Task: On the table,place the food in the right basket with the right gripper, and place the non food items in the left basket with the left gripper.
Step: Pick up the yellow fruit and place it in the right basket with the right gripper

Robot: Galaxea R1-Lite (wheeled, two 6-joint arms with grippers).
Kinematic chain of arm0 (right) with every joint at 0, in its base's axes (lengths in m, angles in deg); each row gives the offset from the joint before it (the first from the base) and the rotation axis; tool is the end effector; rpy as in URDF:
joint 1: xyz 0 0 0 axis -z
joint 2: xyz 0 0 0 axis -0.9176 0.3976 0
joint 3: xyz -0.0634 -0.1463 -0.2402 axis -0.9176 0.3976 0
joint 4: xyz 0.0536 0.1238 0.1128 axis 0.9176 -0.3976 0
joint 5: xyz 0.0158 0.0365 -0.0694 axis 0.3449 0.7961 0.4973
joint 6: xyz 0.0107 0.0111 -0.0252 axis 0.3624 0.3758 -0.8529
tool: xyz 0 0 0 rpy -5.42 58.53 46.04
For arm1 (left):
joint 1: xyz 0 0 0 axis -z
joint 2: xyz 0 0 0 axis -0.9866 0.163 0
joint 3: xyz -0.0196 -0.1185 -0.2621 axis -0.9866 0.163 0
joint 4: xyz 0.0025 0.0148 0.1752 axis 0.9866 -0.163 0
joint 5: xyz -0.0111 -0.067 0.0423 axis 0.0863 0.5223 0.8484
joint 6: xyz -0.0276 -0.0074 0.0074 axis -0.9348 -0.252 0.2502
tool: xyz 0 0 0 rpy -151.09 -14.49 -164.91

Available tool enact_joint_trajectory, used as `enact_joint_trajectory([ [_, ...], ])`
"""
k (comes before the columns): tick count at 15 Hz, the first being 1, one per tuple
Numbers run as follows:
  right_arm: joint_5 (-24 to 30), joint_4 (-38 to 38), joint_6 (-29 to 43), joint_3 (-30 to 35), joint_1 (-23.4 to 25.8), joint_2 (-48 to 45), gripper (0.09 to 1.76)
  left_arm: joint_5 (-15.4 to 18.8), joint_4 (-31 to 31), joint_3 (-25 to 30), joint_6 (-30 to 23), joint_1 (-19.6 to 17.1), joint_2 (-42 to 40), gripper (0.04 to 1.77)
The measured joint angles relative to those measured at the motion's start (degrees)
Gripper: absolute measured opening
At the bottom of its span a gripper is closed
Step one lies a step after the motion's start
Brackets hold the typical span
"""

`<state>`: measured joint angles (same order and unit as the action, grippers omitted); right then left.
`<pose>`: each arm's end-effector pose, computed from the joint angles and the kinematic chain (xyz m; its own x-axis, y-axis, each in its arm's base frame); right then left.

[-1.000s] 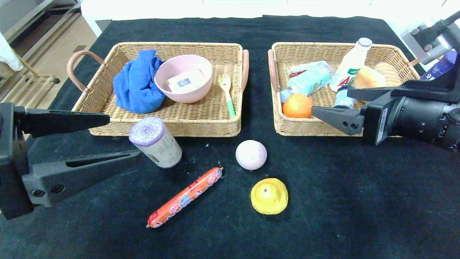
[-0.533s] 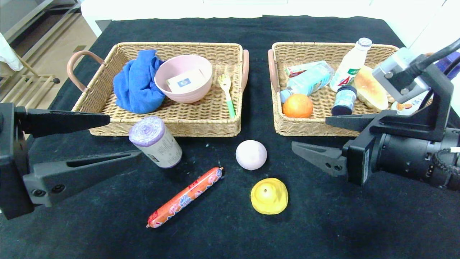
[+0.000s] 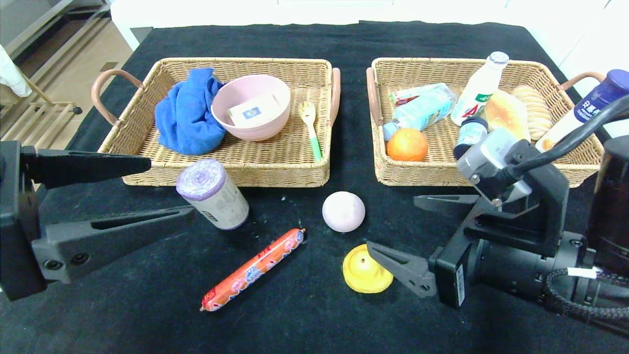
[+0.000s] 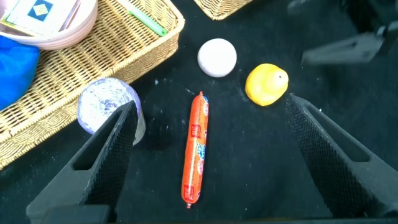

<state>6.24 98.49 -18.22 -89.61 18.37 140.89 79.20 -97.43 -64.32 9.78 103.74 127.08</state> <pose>0.1691 0.1859 0.2277 0.7037 0.6743 -0.2238 -0.7063 0.6981 -0.1174 0.1177 -0.0598 0.2980 0.7404 -0.6415 -0.2008 0.6674 0.7372 0.1058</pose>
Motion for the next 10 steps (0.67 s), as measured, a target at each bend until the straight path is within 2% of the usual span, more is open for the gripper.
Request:
enact_joint_trajectory([
  [6, -3.3, 10.3, -4.2, 4.4, -2.7, 5.1, 1.7, 0.0, 0.1, 0.0, 0.0, 0.0, 0.0, 1.72],
  [10, -3.9, 13.1, -4.5, 5.7, -3.1, 8.0, 1.7, 0.0, 0.1, 0.0, 0.0, 0.0, 0.0, 1.72],
])
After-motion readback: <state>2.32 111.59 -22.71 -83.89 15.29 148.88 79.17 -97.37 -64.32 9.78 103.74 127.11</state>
